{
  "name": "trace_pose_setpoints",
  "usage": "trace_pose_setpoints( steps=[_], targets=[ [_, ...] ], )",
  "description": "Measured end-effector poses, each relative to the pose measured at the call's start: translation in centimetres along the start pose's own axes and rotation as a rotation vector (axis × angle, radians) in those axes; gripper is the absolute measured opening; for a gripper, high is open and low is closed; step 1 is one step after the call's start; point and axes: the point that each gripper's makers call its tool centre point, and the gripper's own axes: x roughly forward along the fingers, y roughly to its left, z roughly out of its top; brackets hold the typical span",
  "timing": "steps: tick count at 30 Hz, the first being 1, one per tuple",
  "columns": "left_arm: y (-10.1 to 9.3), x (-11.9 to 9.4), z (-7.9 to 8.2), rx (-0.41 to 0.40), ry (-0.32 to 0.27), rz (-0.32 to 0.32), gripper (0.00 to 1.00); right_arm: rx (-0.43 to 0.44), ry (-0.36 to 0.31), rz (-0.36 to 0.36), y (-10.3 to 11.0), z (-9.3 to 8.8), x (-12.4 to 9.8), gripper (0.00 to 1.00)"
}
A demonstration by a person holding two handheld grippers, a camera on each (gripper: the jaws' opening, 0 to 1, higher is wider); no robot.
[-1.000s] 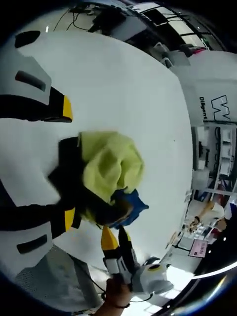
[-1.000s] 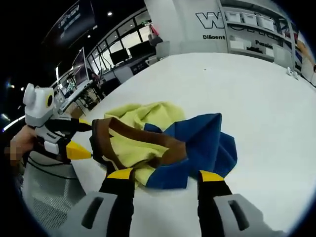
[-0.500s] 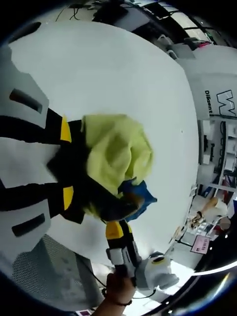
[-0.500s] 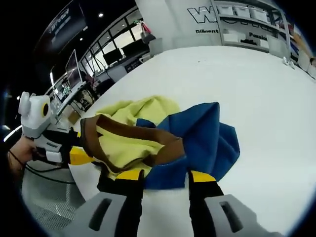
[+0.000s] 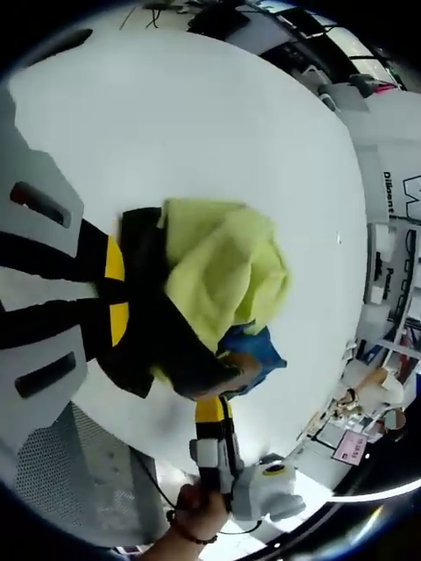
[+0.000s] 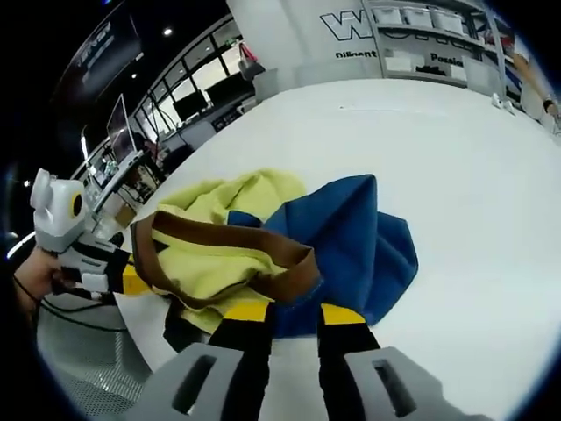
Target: Fold the garment on the visible template until the final outline fits inside the template.
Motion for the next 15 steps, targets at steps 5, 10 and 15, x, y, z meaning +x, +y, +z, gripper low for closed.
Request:
trace_pose_setpoints(
  steps=[5,10,15],
  targets=[
    [0.1,-0.9,0.7,0.036,-0.028,0.02,0.03,0.031,-0.014,0.031,0.6,0.4,-0.6,0.01],
    [0.8,-1.9,1.2,-0.017,-0.052,0.041,0.02,0.013,-0.047,0.033,0.9,1.5,-1.8,0.0],
    [0.8,-2.8,1.9,-0.036,-0.076,0.056,0.02,0.008,-0.09,0.029,1.2,2.8,-2.8,0.0]
  ],
)
